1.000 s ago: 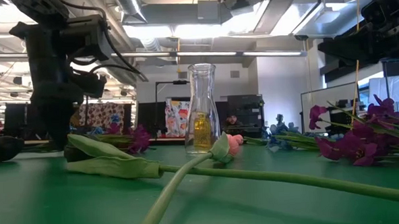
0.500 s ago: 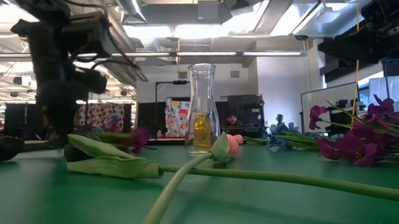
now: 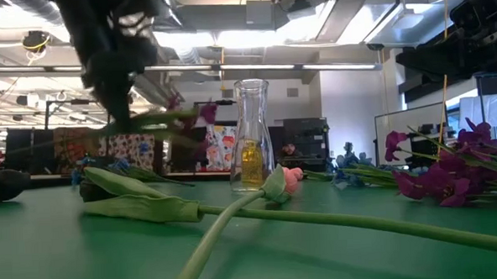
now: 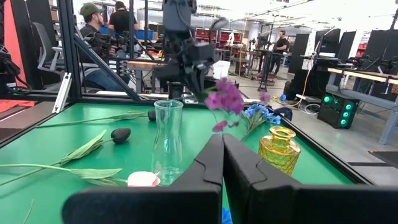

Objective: Sort flowers into vase by color
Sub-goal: Put the left purple flowers into the transparent vase

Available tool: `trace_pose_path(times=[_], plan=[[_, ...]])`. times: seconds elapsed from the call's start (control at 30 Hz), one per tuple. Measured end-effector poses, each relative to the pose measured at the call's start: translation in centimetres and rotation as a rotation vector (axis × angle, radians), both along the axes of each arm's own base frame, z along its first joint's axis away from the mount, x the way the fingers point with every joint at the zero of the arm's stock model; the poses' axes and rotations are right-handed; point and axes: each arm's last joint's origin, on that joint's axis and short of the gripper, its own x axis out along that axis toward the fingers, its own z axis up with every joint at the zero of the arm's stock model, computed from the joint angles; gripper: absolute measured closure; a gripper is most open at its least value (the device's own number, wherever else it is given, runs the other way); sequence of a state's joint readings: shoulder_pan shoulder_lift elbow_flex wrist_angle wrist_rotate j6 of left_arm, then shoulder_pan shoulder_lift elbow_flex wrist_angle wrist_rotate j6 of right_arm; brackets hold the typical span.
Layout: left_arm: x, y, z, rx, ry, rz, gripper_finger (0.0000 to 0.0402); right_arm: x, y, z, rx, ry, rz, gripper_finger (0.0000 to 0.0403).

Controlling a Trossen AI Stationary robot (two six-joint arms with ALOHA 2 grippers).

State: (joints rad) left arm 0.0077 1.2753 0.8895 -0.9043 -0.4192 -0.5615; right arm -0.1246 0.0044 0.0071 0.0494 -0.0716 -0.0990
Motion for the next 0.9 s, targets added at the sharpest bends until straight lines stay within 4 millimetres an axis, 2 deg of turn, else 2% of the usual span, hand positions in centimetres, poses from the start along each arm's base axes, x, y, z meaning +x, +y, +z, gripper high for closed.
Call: trace_pose_path(times=[0.13,0.3,0.57,0.73,0.9], plan=[[0.2,-0.5,1.7,0.063,-0.056,-0.041,0.0390,0.0,0.0,0.0,0.000,0.000,0.000,0.0400],[-0.4,-1.2,3.9,0.108,-0.208,-0.091,0.0390,0.0,0.0,0.0,0.000,-0.001,0.001,0.0400],[-1.1,-2.3,8.2,0.155,-0.557,-0.219,0.0390,0.0,0.0,0.0,0.000,-0.001,0.000,0.0400],[-0.2,-3.5,10.8,0.172,-0.819,-0.364,0.0390,0.0,0.0,0.0,0.000,-0.001,0.000,0.0400],[0.6,-4.2,11.8,0.195,-0.934,-0.451,0.0390,0.0,0.0,0.0,0.000,-0.001,0.001,0.0400]])
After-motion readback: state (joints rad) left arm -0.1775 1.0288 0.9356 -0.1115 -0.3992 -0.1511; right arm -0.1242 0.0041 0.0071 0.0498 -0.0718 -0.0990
